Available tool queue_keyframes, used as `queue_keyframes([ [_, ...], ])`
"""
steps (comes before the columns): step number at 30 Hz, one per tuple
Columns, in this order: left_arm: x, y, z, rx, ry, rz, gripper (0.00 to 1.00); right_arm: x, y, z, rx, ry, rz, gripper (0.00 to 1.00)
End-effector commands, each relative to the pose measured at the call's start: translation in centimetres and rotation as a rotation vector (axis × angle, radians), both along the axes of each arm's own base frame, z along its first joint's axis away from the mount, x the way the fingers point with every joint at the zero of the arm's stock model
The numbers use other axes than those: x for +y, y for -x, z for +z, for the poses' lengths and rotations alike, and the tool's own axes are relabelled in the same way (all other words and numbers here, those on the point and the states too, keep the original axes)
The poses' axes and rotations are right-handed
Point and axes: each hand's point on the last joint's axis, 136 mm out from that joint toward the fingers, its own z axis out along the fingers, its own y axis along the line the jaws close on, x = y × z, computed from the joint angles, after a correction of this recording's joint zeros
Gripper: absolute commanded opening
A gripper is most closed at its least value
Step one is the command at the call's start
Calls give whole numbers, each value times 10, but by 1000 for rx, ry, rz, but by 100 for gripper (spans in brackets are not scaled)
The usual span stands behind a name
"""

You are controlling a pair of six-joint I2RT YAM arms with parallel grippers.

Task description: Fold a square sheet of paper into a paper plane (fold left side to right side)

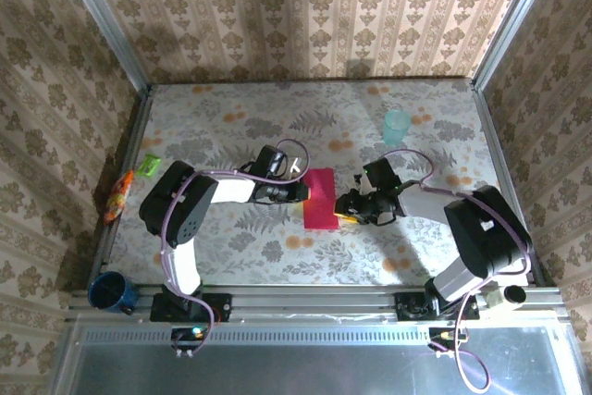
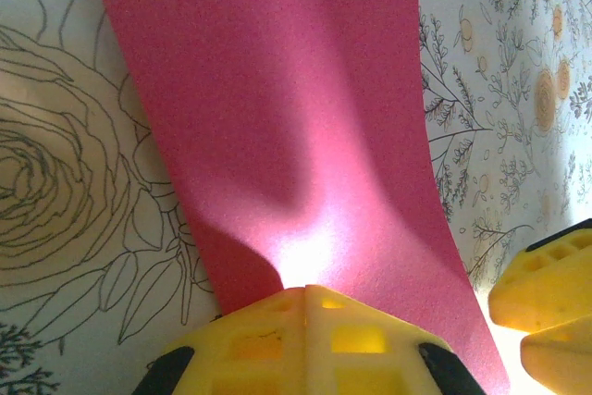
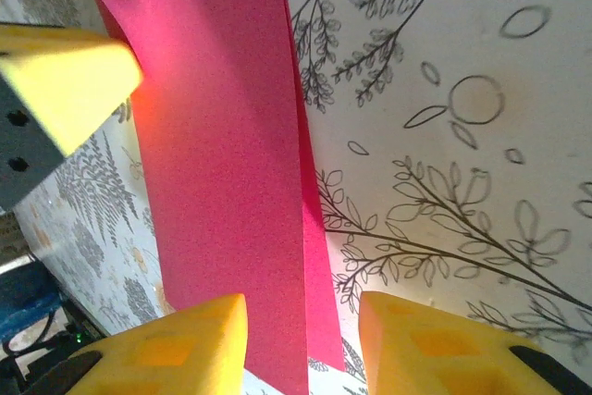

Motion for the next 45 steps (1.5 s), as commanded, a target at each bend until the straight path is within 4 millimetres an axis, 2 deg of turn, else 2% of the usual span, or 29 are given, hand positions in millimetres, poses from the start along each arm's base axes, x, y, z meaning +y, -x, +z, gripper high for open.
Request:
queue_keyframes([
  [1, 6, 20, -20, 61, -62, -11, 0, 13, 0, -3, 18, -47, 19, 38],
  [11, 3, 22, -18, 59, -67, -23, 0, 25, -28, 1, -39, -108, -12, 32],
  [26, 2, 23, -19, 56, -64, -26, 0, 13, -77, 6, -71, -149, -37, 30],
  [33, 0, 21, -15, 45, -56, -29, 0, 12, -79, -4, -49, -139, -37, 26],
  [39, -2, 13, -2, 8, -33, -33, 0, 9, -75, -8, -35, -124, -34, 13],
  [45, 1, -6, 37, -117, -52, -80, 9, 6, -68, 3, -7, -106, -28, 5],
])
